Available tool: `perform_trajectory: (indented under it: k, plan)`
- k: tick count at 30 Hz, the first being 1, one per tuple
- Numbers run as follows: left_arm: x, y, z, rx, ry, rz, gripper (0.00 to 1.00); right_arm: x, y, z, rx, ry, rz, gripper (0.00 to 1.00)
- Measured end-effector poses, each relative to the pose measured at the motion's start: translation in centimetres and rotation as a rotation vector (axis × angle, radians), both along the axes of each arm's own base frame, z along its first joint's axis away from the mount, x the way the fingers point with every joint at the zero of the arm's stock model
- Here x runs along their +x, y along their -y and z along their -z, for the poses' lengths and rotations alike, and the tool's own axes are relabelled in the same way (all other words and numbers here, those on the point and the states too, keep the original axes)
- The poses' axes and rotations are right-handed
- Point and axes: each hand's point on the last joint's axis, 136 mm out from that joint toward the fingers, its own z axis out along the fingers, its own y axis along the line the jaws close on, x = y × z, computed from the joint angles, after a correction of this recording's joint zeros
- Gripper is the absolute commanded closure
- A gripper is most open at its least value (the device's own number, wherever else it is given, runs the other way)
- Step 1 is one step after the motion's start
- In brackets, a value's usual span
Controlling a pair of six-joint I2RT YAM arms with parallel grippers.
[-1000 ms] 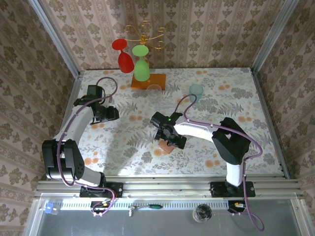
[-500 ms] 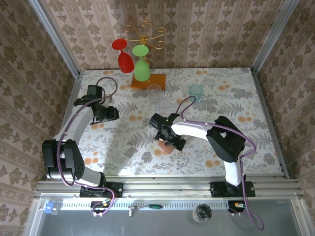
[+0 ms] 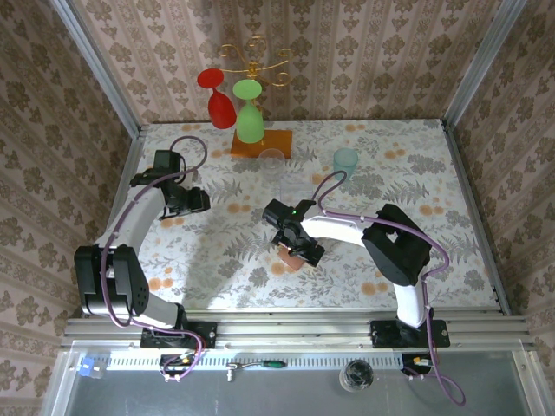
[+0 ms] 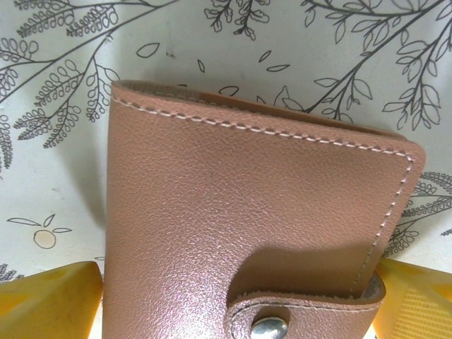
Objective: Take the credit cards out of the card holder
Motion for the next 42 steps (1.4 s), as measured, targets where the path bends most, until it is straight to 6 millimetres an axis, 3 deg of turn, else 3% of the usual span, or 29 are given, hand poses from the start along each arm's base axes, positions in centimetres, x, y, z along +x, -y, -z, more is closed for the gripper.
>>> perform_trajectory:
  k: [16, 33, 42]
  plan:
    - [0.0, 0.0, 0.2, 0.001, -0.006, 0.000, 0.64, 0.0, 0.1, 0.0, -0.015, 0.000, -0.081, 0.19]
    - [0.0, 0.0, 0.5, 0.003, -0.016, 0.000, 0.64, -1.1, 1.2, 0.1, -0.091, 0.002, -0.567, 0.17]
    - [0.0, 0.0, 0.8, 0.003, -0.025, 0.001, 0.64, -1.9, 0.6, 0.2, -0.058, -0.023, -0.696, 0.17]
